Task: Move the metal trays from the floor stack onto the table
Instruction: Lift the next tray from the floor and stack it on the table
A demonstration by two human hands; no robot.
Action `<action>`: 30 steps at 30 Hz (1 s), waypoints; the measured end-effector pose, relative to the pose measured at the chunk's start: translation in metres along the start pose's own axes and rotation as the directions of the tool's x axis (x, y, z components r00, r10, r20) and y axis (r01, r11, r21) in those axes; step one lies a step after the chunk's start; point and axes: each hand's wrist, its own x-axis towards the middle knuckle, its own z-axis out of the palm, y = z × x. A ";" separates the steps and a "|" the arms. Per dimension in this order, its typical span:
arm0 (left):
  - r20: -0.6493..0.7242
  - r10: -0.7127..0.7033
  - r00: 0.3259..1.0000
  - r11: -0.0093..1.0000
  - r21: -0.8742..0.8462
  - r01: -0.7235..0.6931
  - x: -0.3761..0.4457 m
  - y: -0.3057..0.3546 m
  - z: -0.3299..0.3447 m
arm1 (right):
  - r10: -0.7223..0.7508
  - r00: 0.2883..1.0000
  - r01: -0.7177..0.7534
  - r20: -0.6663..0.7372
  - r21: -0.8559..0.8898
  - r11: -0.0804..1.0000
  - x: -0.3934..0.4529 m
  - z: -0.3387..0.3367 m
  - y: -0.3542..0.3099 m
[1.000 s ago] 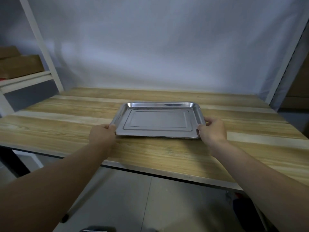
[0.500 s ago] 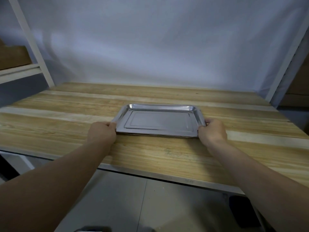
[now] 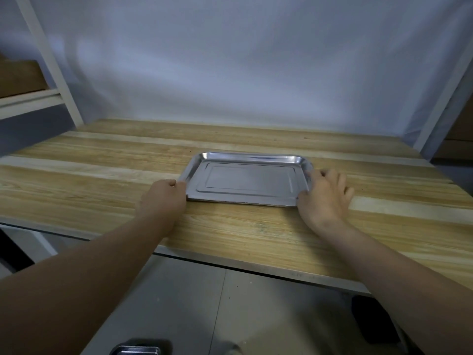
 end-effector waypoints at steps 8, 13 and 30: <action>-0.024 0.525 0.851 0.816 0.298 -0.495 -0.027 -0.006 -0.001 | -0.525 0.826 0.491 0.206 0.196 0.849 -0.033 0.003 -0.035; 0.124 0.495 0.860 0.818 0.267 -0.510 -0.036 -0.002 0.000 | -0.519 0.826 0.519 0.221 0.065 0.853 -0.032 0.003 -0.041; 0.134 0.357 0.925 0.903 0.204 -0.378 -0.060 -0.014 -0.036 | -0.432 0.838 0.468 0.334 -0.034 0.883 -0.059 -0.006 -0.055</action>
